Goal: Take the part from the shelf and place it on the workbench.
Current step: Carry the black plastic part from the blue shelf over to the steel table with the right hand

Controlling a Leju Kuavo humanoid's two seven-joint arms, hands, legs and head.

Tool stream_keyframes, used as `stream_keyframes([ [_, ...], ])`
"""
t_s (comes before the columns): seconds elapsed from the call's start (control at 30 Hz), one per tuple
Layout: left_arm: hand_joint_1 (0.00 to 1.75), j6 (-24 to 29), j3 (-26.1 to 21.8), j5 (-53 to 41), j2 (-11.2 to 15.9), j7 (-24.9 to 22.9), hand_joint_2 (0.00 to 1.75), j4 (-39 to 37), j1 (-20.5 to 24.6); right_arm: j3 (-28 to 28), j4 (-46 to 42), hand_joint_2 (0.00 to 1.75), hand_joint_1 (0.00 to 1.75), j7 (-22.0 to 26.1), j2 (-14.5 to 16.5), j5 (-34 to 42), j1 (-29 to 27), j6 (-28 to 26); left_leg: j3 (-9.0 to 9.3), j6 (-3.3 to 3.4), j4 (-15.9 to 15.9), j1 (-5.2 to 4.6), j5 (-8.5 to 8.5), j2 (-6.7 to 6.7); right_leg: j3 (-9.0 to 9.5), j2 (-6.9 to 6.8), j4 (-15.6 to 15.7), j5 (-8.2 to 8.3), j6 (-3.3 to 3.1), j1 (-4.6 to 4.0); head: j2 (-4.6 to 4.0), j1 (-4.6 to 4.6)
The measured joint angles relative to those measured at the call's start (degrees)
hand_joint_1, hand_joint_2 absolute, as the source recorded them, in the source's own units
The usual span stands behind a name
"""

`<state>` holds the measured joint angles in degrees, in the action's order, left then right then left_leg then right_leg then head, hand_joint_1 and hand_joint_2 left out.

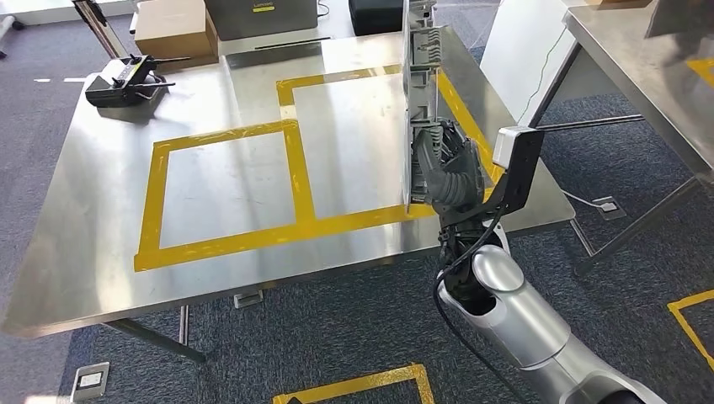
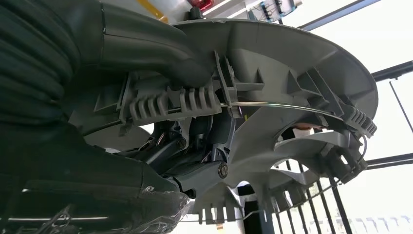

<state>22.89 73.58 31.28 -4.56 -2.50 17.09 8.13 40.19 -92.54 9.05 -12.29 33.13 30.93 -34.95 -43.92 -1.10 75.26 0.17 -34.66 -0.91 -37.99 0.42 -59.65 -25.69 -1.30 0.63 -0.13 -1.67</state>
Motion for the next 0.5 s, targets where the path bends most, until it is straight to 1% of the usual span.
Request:
stream_keyframes([
  [0.03,0.0,0.1,0.0,0.0,0.0,-0.1,1.75,0.0,0.0,0.1,0.1,1.75,1.75,-0.1,0.0,-0.6,0.0,-0.2,-0.45,-0.09,-0.4,0.03,1.4,0.02,0.28,0.11,0.0,-0.23,0.07,0.02,0.0,0.02],
  [0.07,0.0,0.2,0.0,-0.1,0.0,-0.2,1.75,0.0,0.1,0.2,0.2,1.75,1.75,-0.2,0.0,-1.5,-0.1,-0.4,0.21,-0.12,-3.0,0.07,3.71,0.04,0.67,0.21,-0.1,-0.51,0.2,0.04,0.0,0.03],
  [0.1,0.0,0.2,0.0,-0.2,0.0,-0.2,1.75,0.0,0.1,0.3,0.3,1.75,1.75,-0.8,0.0,-2.9,0.0,-0.9,1.63,-0.05,-6.8,0.09,6.19,0.06,1.14,0.29,-0.1,-0.87,0.38,0.07,0.0,0.04],
  [0.13,0.0,0.2,0.0,-0.3,0.0,-0.1,1.75,0.0,0.1,0.4,0.3,1.75,1.75,-1.9,0.0,-5.4,0.2,-1.6,3.19,0.1,-10.3,0.01,8.0,0.05,1.53,0.33,-0.1,-1.18,0.62,0.0,0.0,0.05],
  [0.17,0.0,0.2,0.0,-0.4,0.0,0.1,1.75,0.0,0.2,0.6,0.5,1.75,1.75,-3.6,0.0,-9.0,0.5,-2.5,4.46,0.34,-12.9,-0.08,8.85,0.04,1.73,0.35,-0.2,-1.4,0.89,-0.06,0.0,0.06],
  [0.2,0.0,0.1,0.0,-0.5,0.0,0.3,1.75,0.0,0.2,0.9,0.6,1.75,1.75,-5.9,-0.1,-13.9,0.9,-3.3,5.22,0.59,-14.4,-0.14,8.84,0.02,1.73,0.35,-0.3,-1.62,1.15,-0.14,0.0,0.09],
  [0.23,0.0,0.1,0.0,-0.7,0.0,0.6,1.75,0.0,0.2,1.1,0.7,1.75,1.75,-8.4,-0.2,-19.2,1.3,-4.0,5.53,0.76,-14.8,-0.18,8.46,-0.02,1.61,0.31,-0.5,-1.7,1.29,-0.23,0.0,0.05],
  [0.3,0.0,-0.1,0.0,-1.1,0.0,1.1,1.75,0.0,0.1,1.7,1.0,1.75,1.75,-13.5,-0.4,-29.2,1.8,-4.3,5.62,0.9,-15.3,-0.12,8.08,-0.17,1.53,0.15,-0.5,-1.79,1.35,-0.27,0.0,-0.07],
  [0.37,0.0,0.0,0.0,-1.6,0.0,1.6,1.75,0.0,0.0,2.4,1.2,1.75,1.75,-18.1,-0.7,-37.7,2.4,-3.5,5.56,1.0,-15.3,-0.15,8.02,-0.28,1.67,0.03,-0.2,-1.69,1.36,-0.26,0.0,-0.16],
  [0.43,0.0,0.1,0.0,-2.3,-0.1,1.9,1.75,0.0,0.1,3.4,1.3,1.75,1.75,-23.7,-1.2,-48.1,3.3,-0.4,5.55,1.2,-15.3,-0.18,7.97,-0.28,1.77,0.04,0.1,-1.57,1.48,-0.25,0.0,-0.18],
  [0.5,0.0,0.1,0.0,-3.0,-0.1,2.0,1.75,0.0,0.2,4.6,1.4,1.75,1.75,-29.4,-1.8,-59.5,4.3,4.3,5.54,1.39,-15.3,-0.2,7.96,-0.27,1.86,0.05,0.4,-1.47,1.68,-0.25,0.0,-0.18],
])
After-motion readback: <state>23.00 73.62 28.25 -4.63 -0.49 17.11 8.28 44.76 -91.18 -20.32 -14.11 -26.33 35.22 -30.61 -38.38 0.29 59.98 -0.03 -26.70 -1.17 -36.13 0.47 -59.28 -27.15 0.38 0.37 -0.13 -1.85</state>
